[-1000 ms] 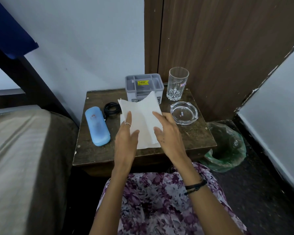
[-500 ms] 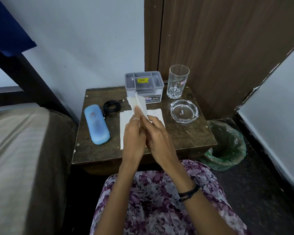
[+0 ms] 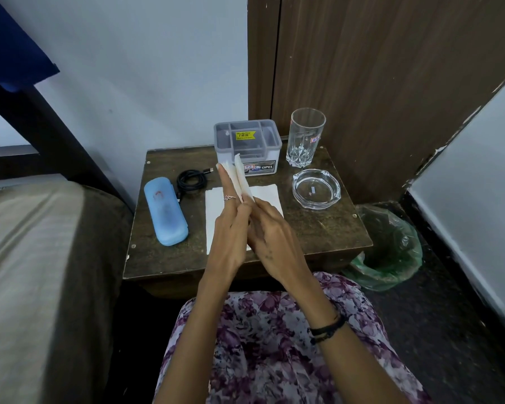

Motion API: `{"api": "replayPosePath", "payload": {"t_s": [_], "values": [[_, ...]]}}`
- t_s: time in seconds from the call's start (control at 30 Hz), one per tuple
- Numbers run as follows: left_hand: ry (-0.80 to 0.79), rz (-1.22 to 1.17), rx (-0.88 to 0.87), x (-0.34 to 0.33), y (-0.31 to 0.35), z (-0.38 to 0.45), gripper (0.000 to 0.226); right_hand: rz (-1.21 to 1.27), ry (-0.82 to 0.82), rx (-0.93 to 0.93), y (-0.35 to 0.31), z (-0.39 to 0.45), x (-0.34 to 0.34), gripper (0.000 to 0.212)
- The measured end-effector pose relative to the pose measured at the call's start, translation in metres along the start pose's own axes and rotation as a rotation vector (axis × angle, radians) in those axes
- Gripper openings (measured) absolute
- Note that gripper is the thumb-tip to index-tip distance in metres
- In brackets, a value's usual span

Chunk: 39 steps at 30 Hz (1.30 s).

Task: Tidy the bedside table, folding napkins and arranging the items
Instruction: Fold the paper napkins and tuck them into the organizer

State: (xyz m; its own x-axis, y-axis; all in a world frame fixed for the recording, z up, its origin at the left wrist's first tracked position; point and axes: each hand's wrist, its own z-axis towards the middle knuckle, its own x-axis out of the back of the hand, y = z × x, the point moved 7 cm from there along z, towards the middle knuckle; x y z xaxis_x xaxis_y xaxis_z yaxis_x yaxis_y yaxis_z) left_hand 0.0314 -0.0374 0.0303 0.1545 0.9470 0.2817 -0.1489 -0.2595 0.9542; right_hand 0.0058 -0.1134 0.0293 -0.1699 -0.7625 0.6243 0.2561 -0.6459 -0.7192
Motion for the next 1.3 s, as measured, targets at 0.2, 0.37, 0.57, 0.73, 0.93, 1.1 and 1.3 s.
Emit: {"api": "replayPosePath", "payload": {"t_s": [0.2, 0.37, 0.57, 0.73, 0.93, 1.1, 1.3], "values": [[0.112, -0.186, 0.097, 0.006, -0.016, -0.001, 0.062, 0.235, 0.059, -0.149, 0.018, 0.001, -0.001, 0.046], [0.278, -0.181, 0.25, 0.022, -0.039, -0.001, 0.062, 0.449, 0.106, -0.264, 0.031, -0.002, 0.001, 0.048], [0.084, -0.423, 0.335, 0.013, -0.055, 0.009, 0.022, 0.501, 0.115, -0.321, 0.045, 0.001, -0.001, 0.057], [0.108, -0.362, 0.207, 0.015, -0.045, 0.02, 0.03, 0.353, 0.062, -0.321, 0.049, 0.018, -0.003, 0.032], [0.106, -0.307, 0.143, 0.007, -0.043, 0.026, 0.033, 0.303, -0.02, -0.311, 0.057, 0.033, -0.019, 0.025], [0.143, -0.309, 0.127, 0.013, -0.05, 0.027, 0.025, 0.311, 0.002, -0.29, 0.062, 0.032, -0.026, 0.019], [0.095, -0.342, 0.147, 0.01, -0.055, 0.028, 0.024, 0.349, -0.003, -0.301, 0.061, 0.026, -0.031, 0.035]]}}
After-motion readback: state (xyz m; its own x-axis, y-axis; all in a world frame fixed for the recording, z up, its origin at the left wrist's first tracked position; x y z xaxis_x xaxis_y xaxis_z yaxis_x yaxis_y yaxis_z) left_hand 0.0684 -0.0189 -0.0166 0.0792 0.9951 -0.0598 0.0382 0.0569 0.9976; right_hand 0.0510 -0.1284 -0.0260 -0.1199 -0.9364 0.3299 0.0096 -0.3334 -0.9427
